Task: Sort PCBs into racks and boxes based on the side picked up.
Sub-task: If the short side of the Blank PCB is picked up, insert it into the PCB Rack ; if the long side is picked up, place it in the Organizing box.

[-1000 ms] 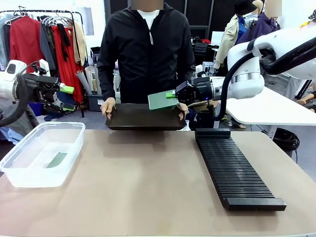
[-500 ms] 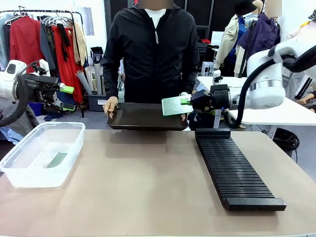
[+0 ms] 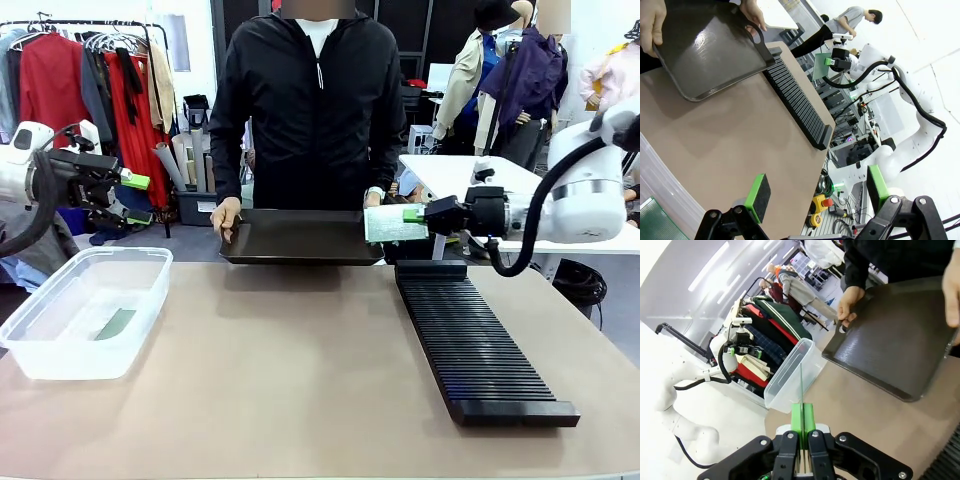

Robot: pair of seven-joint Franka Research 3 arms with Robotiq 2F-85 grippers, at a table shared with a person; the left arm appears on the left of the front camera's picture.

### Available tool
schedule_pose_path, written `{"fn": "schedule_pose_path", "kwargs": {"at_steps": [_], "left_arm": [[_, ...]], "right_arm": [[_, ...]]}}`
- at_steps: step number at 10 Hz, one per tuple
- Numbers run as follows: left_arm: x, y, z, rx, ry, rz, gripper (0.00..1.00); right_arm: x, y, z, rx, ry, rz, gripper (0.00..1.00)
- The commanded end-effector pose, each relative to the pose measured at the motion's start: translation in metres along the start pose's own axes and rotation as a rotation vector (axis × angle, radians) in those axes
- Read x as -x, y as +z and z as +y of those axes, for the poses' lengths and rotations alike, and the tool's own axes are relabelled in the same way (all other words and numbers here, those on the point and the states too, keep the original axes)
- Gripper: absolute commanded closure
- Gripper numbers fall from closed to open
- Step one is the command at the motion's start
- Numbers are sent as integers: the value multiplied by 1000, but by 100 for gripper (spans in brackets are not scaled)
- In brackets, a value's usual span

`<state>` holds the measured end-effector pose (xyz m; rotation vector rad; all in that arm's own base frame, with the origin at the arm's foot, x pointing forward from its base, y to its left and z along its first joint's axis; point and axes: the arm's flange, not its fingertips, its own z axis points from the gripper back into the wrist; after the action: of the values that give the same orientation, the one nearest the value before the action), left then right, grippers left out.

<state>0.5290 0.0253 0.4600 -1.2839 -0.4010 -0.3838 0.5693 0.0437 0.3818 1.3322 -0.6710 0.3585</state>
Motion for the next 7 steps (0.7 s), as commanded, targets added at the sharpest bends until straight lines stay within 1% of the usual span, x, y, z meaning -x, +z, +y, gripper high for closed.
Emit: {"fn": "schedule_pose_path", "kwargs": {"at_steps": [1, 4, 7], "left_arm": [[1, 1, -2, 2, -2, -2, 0], [1, 1, -2, 2, -2, -2, 0], [1, 1, -2, 2, -2, -2, 0]], "right_arm": [[10, 19, 8, 4, 22, -7, 100], [17, 51, 2, -8, 9, -47, 100], [15, 61, 3, -5, 7, -49, 100]]}}
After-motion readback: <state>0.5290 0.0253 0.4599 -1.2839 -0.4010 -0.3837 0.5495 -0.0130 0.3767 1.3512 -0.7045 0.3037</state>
